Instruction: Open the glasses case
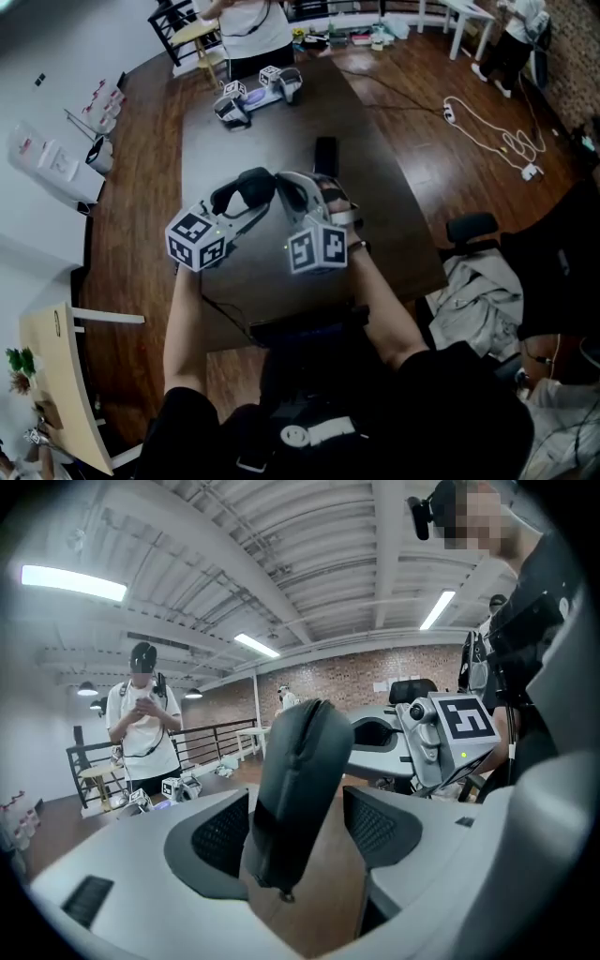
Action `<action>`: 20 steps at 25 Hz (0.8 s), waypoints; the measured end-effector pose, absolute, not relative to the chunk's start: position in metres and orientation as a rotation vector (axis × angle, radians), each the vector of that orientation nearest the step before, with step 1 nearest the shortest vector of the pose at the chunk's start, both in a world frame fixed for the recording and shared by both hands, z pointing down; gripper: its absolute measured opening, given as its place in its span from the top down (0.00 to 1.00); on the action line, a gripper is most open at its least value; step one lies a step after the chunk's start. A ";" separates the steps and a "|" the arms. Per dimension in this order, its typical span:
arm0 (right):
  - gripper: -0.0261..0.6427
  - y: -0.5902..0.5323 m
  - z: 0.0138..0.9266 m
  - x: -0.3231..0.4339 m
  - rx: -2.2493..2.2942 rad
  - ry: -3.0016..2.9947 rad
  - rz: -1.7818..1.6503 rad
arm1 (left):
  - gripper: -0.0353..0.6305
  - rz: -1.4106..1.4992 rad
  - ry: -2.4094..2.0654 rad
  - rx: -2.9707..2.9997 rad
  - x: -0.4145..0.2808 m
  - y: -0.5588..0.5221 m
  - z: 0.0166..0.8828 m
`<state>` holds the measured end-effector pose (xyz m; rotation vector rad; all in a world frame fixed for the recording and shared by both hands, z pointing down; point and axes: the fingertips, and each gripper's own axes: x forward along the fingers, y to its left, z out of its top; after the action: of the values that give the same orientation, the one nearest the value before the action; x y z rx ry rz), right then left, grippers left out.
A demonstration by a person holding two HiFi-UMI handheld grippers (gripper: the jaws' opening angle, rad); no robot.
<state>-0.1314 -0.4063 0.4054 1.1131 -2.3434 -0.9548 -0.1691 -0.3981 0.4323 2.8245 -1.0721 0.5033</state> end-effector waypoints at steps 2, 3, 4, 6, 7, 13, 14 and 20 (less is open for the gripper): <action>0.93 -0.403 0.398 -0.132 1.118 -2.372 -0.974 | 0.44 0.450 -1.064 2.835 -0.171 -0.398 0.429; 0.93 -0.402 0.395 -0.133 1.116 -2.382 -0.980 | 0.44 0.440 -1.054 2.844 -0.170 -0.397 0.428; 0.93 -0.401 0.394 -0.134 1.115 -2.390 -0.981 | 0.44 0.447 -1.045 2.858 -0.168 -0.396 0.427; 0.93 -0.400 0.391 -0.135 1.113 -2.407 -0.974 | 0.44 0.491 -1.041 2.896 -0.163 -0.394 0.426; 0.93 -0.399 0.391 -0.136 1.110 -2.411 -0.972 | 0.44 0.507 -1.047 2.910 -0.161 -0.394 0.425; 0.93 -0.402 0.396 -0.136 1.098 -2.359 -0.981 | 0.56 0.491 -1.019 2.866 -0.159 -0.394 0.425; 0.93 -0.404 0.398 -0.136 1.095 -2.348 -0.982 | 0.56 0.488 -1.015 2.854 -0.159 -0.395 0.426; 0.93 -0.407 0.418 -0.138 1.052 -2.315 -0.921 | 0.56 0.267 -1.004 2.803 -0.161 -0.398 0.413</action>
<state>-0.1377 -0.4068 0.4176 1.0524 -2.3148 -0.9209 -0.1609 -0.3981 0.4128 2.8026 -1.0041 0.2671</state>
